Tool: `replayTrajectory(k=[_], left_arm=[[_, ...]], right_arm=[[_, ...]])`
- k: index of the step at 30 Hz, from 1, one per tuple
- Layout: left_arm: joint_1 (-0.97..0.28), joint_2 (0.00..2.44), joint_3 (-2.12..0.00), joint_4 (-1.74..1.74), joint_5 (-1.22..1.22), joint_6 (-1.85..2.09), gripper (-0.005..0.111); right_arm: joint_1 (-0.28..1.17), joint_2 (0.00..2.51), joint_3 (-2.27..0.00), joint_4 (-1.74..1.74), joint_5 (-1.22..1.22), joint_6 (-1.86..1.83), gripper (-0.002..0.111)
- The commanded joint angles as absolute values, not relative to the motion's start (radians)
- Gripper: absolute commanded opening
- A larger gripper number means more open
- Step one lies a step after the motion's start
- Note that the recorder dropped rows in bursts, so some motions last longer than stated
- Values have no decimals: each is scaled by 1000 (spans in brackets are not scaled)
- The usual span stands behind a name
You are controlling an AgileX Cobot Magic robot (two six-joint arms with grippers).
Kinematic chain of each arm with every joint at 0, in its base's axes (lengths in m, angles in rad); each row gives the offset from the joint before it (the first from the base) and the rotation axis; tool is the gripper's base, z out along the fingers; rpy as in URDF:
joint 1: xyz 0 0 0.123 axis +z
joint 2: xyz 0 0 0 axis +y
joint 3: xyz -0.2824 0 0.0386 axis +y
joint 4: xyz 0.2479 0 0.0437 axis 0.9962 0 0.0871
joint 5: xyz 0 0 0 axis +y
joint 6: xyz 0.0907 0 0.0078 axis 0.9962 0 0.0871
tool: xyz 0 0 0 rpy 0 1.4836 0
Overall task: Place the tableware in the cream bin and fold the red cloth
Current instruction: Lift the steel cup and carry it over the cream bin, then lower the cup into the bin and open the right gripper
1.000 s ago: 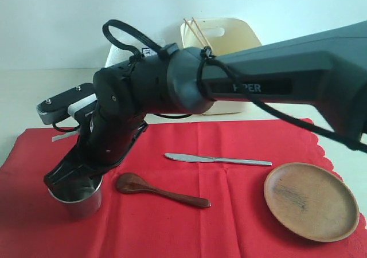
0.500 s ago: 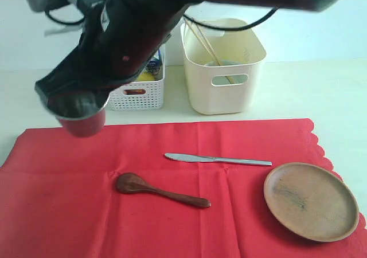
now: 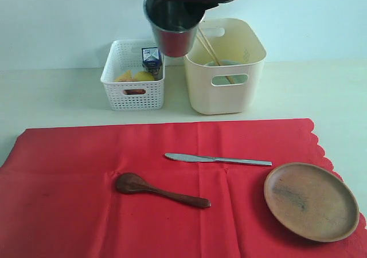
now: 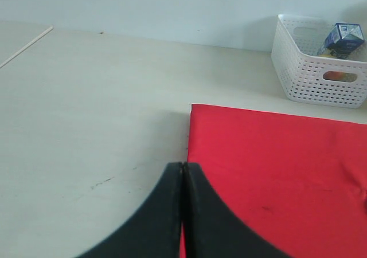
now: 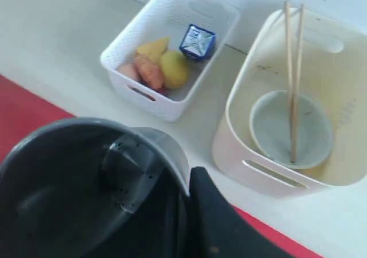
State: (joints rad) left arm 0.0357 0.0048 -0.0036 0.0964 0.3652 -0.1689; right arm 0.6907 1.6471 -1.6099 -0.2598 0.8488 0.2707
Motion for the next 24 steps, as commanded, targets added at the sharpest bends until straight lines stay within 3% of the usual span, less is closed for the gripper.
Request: replayTrajectory(k=[1,24], left_arm=[[34,0,0,95,355,-169,1],[34,0,0,95,355,-169,1]], right_arm=[[604,1644,-1613,-265,802,276,0],[402,1826,-1613,-136,596,106,0]])
